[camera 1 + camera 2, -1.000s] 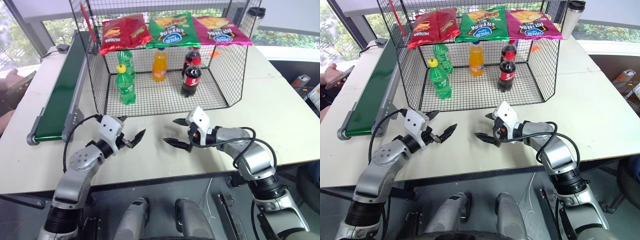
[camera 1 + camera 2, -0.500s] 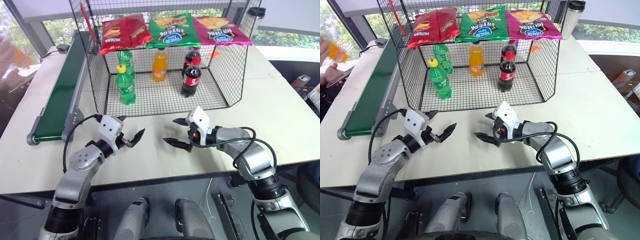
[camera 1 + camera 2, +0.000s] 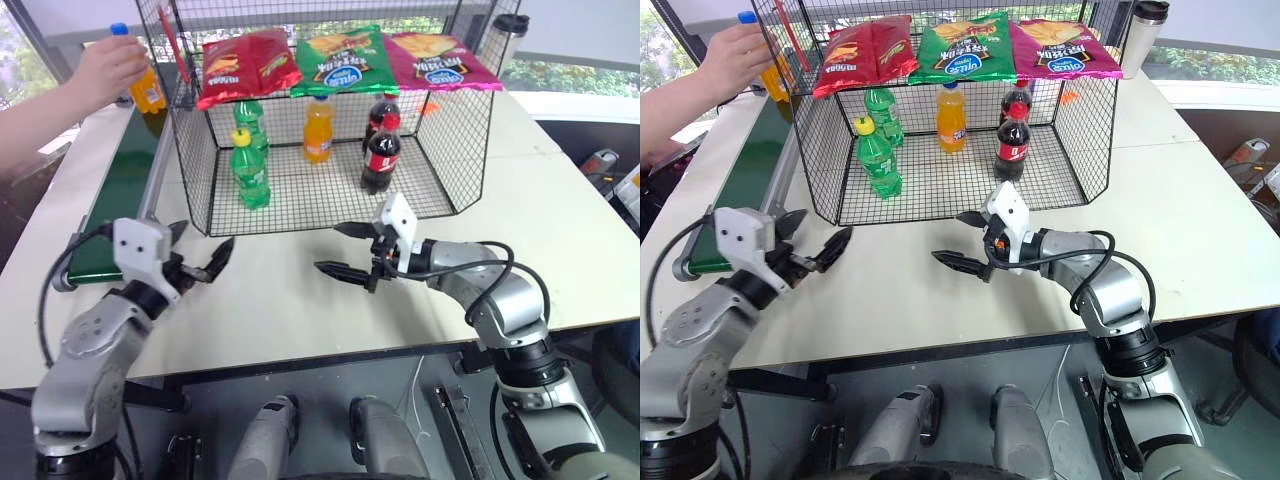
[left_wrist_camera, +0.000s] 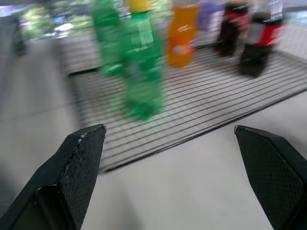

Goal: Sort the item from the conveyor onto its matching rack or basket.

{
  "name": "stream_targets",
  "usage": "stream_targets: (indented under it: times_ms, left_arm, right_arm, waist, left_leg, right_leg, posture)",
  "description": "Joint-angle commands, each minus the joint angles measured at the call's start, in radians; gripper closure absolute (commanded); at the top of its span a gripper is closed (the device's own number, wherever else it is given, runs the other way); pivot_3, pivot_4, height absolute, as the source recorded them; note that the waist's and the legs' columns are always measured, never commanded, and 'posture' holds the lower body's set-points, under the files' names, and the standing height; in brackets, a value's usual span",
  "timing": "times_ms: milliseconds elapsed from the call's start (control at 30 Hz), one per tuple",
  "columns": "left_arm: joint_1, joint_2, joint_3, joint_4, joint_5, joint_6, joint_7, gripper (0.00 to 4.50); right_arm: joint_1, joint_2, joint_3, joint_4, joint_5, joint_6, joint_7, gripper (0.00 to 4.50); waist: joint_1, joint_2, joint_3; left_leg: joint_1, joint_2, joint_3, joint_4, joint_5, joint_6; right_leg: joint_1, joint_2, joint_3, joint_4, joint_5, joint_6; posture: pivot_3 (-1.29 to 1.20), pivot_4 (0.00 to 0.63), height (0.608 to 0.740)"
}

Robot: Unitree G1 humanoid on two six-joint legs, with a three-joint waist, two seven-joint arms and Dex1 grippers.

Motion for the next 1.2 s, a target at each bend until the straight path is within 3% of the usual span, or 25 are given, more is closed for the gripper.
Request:
stream_targets:
  times_ms: [33, 200, 533, 1200]
  left_arm:
    - [-0.006, 0.036, 0.113, 0.019, -0.031, 0.0, 0.011, 0.0]
    - [-0.01, 0.066, 0.234, 0.071, -0.07, 0.012, 0.033, 0.0]
    - [0.025, 0.094, 0.339, 0.181, -0.062, -0.028, 0.05, 0.0]
    - [-0.005, 0.095, 0.302, 0.281, -0.041, -0.087, 0.065, 0.0]
  right_arm:
    - [-0.034, 0.006, -0.01, -0.044, 0.039, -0.01, 0.028, 0.02]
    - [-0.054, -0.004, 0.018, -0.053, 0.035, -0.032, 0.069, 0.02]
    - [-0.059, -0.014, 0.047, -0.04, 0.005, -0.076, 0.09, 0.02]
    - [-0.015, -0.077, 0.083, -0.102, -0.009, -0.099, 0.152, 0.02]
  waist:
    - [0.001, 0.0, 0.0]
    - [-0.002, 0.0, 0.0]
    - [-0.003, 0.0, 0.0]
    - [-0.002, 0.0, 0.0]
  left_leg:
    - [0.0, 0.0, 0.0, 0.0, 0.0, -0.001]
    - [0.0, 0.0, 0.0, 0.0, -0.001, -0.001]
    - [0.0, 0.0, 0.0, 0.0, -0.001, -0.002]
    - [-0.001, 0.0, 0.0, -0.001, -0.001, -0.002]
  right_leg:
    - [0.0, 0.0, 0.0, 0.0, 0.0, 0.0]
    - [0.0, 0.0, 0.0, -0.001, 0.0, 0.0]
    - [0.0, -0.001, 0.001, -0.001, 0.0, 0.0]
    - [-0.001, -0.001, 0.001, -0.001, 0.0, 0.0]
  posture:
    - [0.0, 0.15, 0.739]
    - [0.0, 0.15, 0.739]
    - [0.0, 0.15, 0.739]
    - [0.0, 0.15, 0.739]
